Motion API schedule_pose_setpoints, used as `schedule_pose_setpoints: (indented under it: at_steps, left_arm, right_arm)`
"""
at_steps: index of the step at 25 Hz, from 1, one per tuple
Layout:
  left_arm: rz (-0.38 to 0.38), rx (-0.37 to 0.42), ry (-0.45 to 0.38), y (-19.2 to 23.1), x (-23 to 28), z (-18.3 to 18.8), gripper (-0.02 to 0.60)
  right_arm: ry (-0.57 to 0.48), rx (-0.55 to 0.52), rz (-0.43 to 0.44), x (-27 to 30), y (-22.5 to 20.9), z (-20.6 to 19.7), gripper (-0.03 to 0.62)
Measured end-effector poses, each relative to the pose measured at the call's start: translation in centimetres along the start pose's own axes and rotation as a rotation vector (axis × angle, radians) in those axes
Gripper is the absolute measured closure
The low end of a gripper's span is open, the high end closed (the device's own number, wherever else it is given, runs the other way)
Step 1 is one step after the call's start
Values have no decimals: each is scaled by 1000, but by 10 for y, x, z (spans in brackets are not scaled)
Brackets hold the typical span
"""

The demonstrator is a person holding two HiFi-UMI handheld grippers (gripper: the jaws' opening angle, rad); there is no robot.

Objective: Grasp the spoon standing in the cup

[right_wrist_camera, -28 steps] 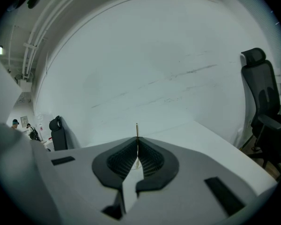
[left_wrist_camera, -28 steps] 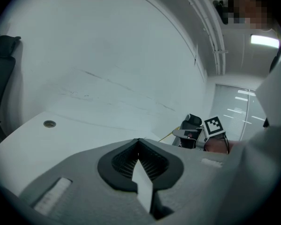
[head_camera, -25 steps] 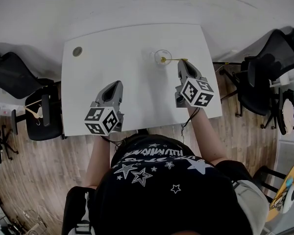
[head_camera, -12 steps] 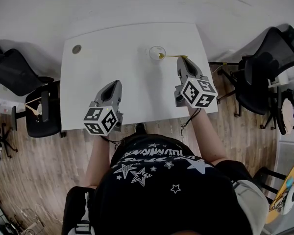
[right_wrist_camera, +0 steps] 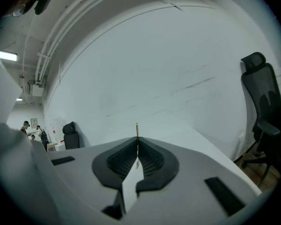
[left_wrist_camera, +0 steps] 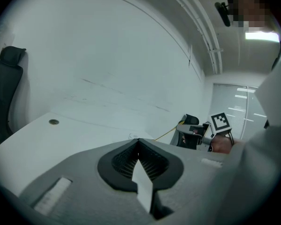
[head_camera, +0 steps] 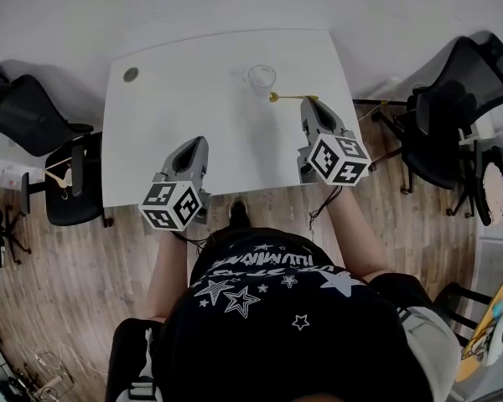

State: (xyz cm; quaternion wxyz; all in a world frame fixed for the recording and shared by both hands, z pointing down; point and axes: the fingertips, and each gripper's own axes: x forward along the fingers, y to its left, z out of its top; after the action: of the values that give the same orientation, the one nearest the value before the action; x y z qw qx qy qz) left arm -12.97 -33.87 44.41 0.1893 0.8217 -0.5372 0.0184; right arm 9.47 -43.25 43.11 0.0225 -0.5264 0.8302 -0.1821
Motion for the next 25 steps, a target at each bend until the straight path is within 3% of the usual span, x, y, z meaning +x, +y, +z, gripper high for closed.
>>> schedule_pose_setpoints:
  at_steps: [25]
  left_arm:
    - [18, -3, -1, -101, -111, -59, 574]
  right_arm:
    - [48, 22, 16, -155, 10, -50, 580]
